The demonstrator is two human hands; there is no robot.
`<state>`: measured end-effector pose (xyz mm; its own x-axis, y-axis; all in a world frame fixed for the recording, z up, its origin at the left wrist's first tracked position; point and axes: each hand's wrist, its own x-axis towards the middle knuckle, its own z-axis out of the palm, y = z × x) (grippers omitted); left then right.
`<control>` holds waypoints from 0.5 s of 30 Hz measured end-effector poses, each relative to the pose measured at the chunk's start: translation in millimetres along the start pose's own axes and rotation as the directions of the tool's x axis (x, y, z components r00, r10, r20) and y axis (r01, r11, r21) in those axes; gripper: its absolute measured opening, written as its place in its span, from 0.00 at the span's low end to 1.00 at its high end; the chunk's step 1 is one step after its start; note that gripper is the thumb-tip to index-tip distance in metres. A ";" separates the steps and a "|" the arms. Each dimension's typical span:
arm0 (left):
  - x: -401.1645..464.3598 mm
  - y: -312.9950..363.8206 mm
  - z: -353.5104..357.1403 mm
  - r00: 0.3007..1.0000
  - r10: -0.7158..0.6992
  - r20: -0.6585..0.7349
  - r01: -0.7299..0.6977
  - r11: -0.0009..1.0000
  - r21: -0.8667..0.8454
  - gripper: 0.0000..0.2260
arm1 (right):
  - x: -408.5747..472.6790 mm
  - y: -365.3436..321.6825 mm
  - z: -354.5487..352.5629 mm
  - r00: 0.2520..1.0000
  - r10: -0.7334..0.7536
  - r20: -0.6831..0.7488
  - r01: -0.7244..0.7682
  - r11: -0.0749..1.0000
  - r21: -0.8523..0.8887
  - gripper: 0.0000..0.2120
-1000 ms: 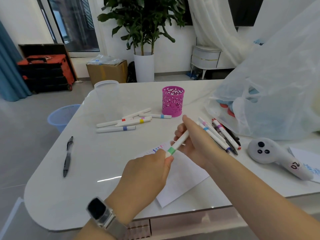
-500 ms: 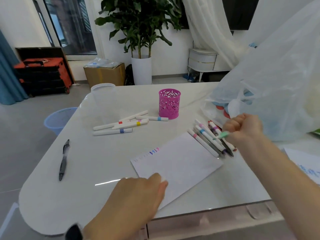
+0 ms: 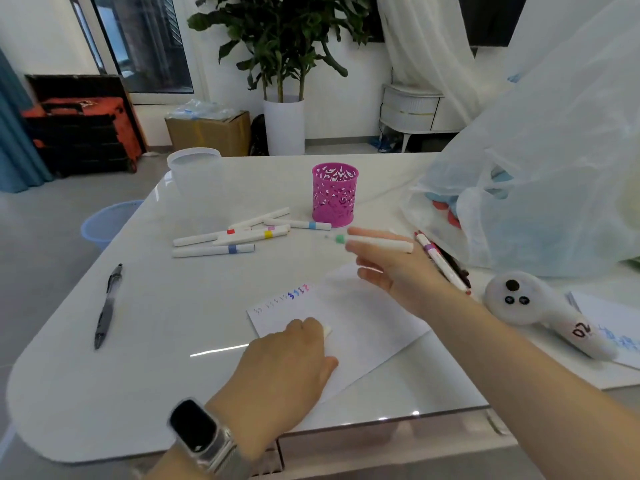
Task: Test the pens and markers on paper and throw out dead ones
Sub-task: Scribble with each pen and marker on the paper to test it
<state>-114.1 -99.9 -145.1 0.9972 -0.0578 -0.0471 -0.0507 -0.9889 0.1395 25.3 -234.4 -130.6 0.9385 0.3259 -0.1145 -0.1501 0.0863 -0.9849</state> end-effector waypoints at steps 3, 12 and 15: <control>-2.1 -1.1 -2.2 0.999 0.016 0.043 -0.017 1.000 0.010 0.10 | 3.6 16.0 20.5 0.995 -0.076 -0.063 0.069 0.993 -0.101 0.04; 0.1 -3.8 -3.8 0.995 0.022 0.098 -0.024 0.999 0.023 0.13 | 15.6 41.0 34.0 0.955 -0.269 -0.125 0.207 0.905 -0.371 0.14; 1.0 -5.9 -3.9 0.994 0.030 0.106 -0.032 0.999 0.017 0.12 | 16.2 42.1 33.3 0.949 -0.287 -0.127 0.213 0.886 -0.411 0.13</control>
<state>-112.6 -93.5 -142.1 0.9838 -0.1012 -0.1479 -0.0831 -0.9888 0.1241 23.8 -194.2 -169.6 0.9737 0.1645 0.1579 0.1950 -0.2415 -0.9506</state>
